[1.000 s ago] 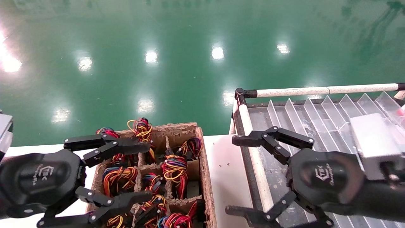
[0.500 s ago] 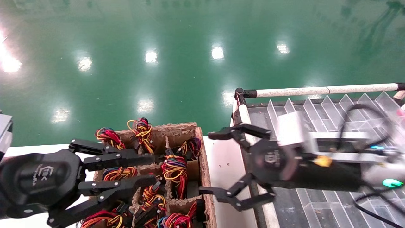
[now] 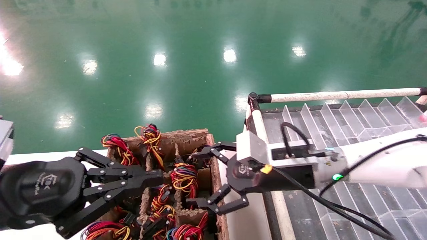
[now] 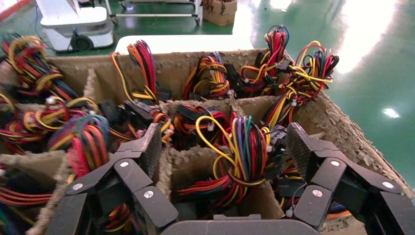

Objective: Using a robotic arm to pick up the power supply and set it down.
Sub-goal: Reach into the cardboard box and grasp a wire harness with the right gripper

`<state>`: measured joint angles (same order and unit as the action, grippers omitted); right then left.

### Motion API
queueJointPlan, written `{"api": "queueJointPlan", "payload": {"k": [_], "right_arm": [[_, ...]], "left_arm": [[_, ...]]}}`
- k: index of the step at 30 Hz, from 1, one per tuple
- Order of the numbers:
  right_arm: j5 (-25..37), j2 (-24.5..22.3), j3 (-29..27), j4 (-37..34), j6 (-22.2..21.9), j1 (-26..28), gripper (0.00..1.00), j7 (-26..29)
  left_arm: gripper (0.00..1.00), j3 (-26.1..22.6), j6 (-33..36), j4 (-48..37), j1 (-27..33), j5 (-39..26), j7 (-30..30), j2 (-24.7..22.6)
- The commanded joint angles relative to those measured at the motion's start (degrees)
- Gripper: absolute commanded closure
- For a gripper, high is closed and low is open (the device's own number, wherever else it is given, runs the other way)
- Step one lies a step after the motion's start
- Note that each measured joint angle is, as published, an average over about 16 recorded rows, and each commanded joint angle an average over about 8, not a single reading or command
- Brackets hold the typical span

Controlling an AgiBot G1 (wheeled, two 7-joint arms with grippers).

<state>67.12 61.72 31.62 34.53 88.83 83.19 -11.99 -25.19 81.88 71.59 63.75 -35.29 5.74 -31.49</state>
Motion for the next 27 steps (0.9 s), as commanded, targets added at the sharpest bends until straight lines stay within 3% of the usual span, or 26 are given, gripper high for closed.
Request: {"api": "queueJointPlan", "payload": {"k": [1, 11, 27], "right_arm": [[0.8, 1.6, 0.7, -3.1, 0.0, 1.0, 1.0, -2.0], [3.3, 5.3, 2.7, -13.7, 0.5, 5.5, 1.0, -8.4], [4.7, 7.7, 4.8, -21.4, 0.1, 8.8, 1.0, -13.7]], "left_arm": [[1.0, 0.0, 0.0, 0.0, 0.0, 0.0, 0.0, 0.0], [1.0, 0.0, 0.0, 0.0, 0.0, 0.0, 0.0, 0.0], [1.0, 0.0, 0.0, 0.0, 0.0, 0.0, 0.0, 0.0]]}}
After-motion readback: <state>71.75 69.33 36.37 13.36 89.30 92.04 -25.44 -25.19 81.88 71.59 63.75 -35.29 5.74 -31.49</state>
